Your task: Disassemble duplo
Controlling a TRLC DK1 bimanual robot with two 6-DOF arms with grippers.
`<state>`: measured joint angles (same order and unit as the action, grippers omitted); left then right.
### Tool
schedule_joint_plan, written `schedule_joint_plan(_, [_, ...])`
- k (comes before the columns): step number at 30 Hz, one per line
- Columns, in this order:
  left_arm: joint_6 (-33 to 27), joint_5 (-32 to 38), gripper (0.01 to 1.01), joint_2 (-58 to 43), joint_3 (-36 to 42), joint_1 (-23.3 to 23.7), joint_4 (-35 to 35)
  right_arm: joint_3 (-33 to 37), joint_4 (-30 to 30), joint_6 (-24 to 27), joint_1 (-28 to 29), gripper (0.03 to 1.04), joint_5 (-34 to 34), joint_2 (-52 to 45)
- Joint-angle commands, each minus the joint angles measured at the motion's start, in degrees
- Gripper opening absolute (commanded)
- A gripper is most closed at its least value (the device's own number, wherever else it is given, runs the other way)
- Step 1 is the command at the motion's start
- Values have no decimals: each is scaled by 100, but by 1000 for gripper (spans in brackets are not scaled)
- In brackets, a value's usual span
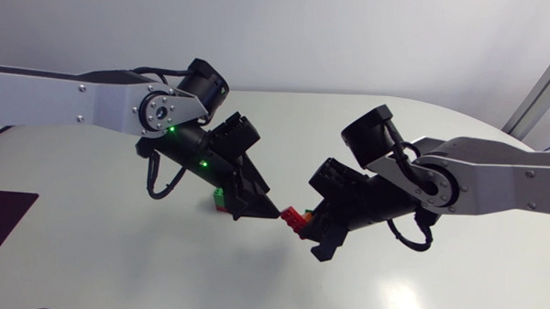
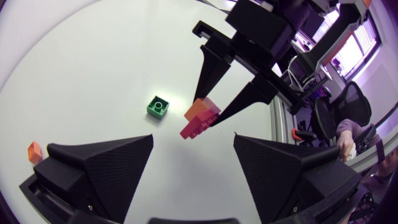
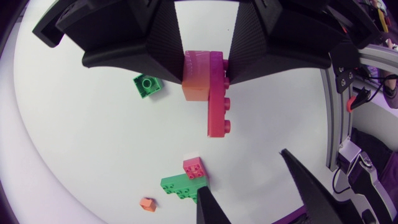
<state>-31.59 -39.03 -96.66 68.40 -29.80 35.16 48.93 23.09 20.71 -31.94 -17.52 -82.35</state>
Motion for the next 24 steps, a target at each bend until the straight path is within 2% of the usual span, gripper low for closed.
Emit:
schedule_joint_plan(1, [-760, -132, 895, -19, -116, -70, 70, -164, -86, 276, 30, 343, 47, 96])
schedule_joint_plan(6, [-1692, -404, 897, 174, -301, -184, 492, -322, -86, 408, -5, 344, -50, 465])
schedule_joint_plan(10, [-2193, -448, 897, 438, -345, -474, 809, -340, 55, 460, -22, 344, -340, 650])
schedule_joint_plan(15, [-2386, -439, 895, 675, -319, -755, 809, -287, 380, 592, 30, 346, -982, 825])
schedule_joint_plan(21, [-2457, -360, 895, 552, -187, -843, 826, -419, 538, 706, 101, 346, -1149, 1054])
schedule_joint_plan(24, [-2518, -325, 895, 359, -99, -738, 817, -551, 591, 706, 92, 346, -1157, 1221])
